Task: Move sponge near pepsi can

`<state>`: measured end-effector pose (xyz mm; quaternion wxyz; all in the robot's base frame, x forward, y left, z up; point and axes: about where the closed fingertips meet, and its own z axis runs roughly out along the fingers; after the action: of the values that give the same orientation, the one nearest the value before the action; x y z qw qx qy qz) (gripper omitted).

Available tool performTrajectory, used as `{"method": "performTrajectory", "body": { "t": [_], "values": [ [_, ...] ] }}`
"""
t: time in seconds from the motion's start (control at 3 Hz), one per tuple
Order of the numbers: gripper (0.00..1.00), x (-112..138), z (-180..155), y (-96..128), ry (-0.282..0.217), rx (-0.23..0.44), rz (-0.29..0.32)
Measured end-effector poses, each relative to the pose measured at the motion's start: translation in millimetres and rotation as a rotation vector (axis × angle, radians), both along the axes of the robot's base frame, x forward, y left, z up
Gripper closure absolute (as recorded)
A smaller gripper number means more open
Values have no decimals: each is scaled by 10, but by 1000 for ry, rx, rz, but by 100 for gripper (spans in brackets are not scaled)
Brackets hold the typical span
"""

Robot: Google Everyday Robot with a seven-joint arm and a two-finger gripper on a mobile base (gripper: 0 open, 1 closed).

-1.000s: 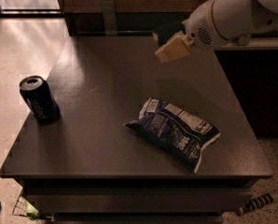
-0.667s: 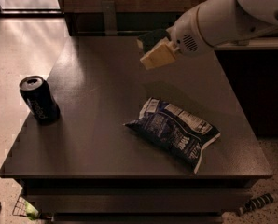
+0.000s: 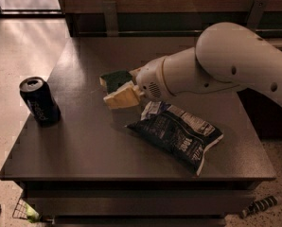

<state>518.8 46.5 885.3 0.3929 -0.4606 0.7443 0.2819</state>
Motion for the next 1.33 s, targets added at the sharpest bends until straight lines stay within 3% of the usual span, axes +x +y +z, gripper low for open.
{"method": "performTrajectory", "body": {
  "t": [0.33,0.67,1.33],
  "values": [
    [100,-199,-253,380,45,105,67],
    [98,-300,-369,680,62,149,138],
    [51,-315,-343,682,58,143,137]
  ]
}}
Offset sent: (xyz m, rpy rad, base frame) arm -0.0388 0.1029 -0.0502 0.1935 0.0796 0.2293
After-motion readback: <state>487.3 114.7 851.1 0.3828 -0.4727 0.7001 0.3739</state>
